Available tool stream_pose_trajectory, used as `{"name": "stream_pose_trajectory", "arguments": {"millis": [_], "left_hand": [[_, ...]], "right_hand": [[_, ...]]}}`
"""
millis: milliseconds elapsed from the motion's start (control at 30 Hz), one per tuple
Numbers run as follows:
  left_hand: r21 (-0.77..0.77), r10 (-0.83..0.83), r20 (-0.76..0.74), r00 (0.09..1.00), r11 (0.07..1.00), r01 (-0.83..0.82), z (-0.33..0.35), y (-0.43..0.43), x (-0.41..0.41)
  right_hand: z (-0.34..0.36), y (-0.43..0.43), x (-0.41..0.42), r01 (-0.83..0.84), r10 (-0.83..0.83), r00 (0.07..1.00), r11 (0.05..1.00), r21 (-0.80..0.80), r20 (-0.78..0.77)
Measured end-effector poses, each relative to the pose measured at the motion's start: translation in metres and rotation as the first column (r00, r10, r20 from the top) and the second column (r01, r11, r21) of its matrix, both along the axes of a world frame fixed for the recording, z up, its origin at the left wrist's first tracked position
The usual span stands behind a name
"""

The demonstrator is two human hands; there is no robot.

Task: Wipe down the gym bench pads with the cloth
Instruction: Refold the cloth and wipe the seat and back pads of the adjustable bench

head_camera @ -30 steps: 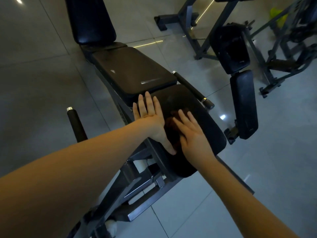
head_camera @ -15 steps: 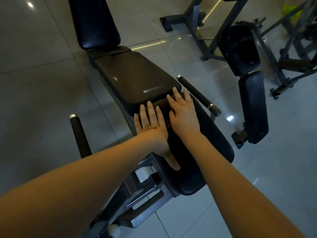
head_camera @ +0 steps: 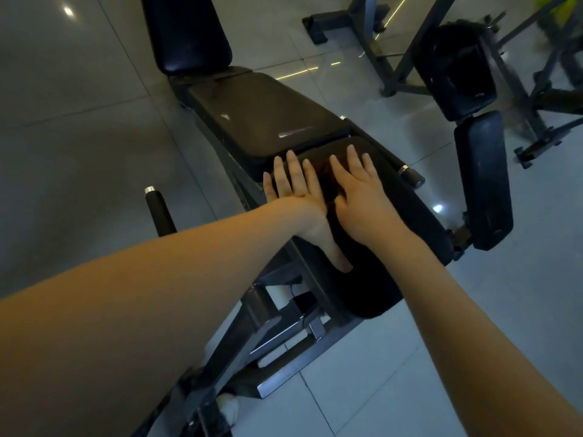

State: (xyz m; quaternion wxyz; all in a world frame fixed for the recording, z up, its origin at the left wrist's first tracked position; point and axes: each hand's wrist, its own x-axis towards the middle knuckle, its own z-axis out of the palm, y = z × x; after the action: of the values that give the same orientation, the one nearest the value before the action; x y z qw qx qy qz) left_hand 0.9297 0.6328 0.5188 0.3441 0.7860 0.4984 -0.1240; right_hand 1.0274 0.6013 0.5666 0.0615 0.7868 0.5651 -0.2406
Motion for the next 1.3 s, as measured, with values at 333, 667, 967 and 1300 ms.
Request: {"name": "stream_pose_trajectory", "arguments": {"millis": [333, 667, 967, 1300], "left_hand": [[-0.093, 0.040, 0.011, 0.999, 0.995, -0.038, 0.003, 0.006, 0.001], [-0.016, -0.011, -0.065, 0.998, 1.000, 0.010, 0.005, 0.001, 0.002], [-0.218, -0.136, -0.102, 0.985, 0.970, 0.111, 0.019, 0.008, -0.001], [-0.219, -0.162, -0.116, 0.980, 0.966, 0.133, 0.024, 0.009, -0.002]], "right_hand": [[-0.005, 0.001, 0.000, 0.149, -0.153, 0.985, 0.987, 0.058, 0.080], [-0.002, -0.048, 0.010, -0.088, 0.106, 0.989, 0.982, 0.170, -0.102], [-0.023, 0.014, 0.008, -0.033, 0.020, 0.997, 0.984, 0.173, 0.074], [-0.030, 0.049, 0.015, 0.015, -0.029, 0.997, 0.980, 0.197, 0.071]]}}
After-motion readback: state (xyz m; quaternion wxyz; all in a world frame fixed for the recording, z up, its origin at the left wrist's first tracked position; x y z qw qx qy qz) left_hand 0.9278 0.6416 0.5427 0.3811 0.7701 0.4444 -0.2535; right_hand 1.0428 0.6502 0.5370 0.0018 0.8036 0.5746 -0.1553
